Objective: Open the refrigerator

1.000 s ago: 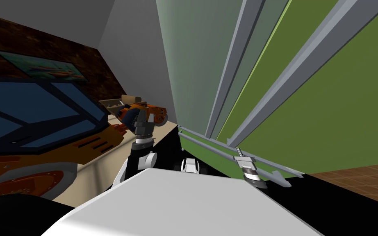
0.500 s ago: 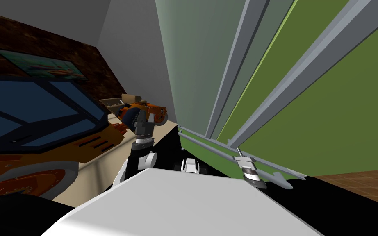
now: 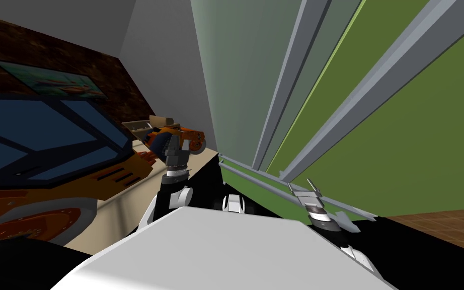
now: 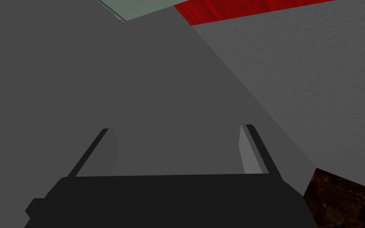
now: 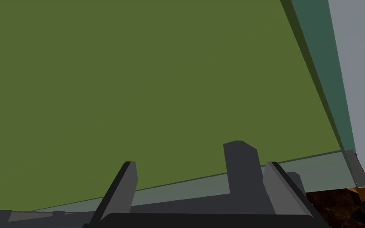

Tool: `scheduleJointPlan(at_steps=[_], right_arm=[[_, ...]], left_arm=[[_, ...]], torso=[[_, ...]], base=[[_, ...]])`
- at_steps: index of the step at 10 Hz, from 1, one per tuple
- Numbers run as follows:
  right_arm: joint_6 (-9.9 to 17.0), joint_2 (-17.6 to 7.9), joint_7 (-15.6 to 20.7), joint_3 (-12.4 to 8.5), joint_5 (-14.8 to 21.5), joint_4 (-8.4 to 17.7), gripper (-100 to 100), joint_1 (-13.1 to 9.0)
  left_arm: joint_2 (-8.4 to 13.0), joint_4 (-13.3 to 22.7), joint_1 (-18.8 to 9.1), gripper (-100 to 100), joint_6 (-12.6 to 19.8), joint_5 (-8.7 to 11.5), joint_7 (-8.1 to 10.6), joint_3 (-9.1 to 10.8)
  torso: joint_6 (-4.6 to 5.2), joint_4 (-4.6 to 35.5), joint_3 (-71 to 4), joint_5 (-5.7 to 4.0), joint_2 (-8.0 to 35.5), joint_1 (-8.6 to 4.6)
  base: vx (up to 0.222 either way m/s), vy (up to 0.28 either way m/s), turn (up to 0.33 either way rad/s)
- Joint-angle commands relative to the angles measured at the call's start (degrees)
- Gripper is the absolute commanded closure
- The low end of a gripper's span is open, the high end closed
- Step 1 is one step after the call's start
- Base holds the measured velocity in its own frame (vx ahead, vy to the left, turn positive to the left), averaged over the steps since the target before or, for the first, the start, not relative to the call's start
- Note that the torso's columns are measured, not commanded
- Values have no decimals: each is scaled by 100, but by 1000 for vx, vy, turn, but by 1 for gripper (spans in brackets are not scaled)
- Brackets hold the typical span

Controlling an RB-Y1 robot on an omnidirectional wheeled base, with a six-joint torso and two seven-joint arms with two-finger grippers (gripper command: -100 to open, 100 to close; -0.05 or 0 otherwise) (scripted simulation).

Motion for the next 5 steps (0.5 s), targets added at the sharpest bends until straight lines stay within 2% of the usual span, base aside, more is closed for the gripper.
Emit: scheduleJointPlan(at_steps=[1, 2, 3, 5], right_arm=[[31, -297, -56, 21, 2, -13, -100, -5], [142, -161, -203, 49, 0, -73, -100, -26], [195, -262, -275, 63, -2, -101, -100, -37], [277, 87, -385, 82, 1, -157, -100, -52]], left_arm=[[0, 0, 0, 0, 0, 0, 0, 0], [0, 0, 0, 0, 0, 0, 0, 0], [0, 0, 0, 0, 0, 0, 0, 0], [-1, 0, 0, 0, 0, 0, 0, -1]], torso=[[7, 3, 1, 3, 3, -3], [9, 4, 3, 3, 7, -8], [8, 5, 5, 4, 10, 1], [1, 12, 8, 14, 18, 19]], base=[[1, 18, 4], [2, 52, 30], [-2, 77, 14], [-7, 74, 25]])
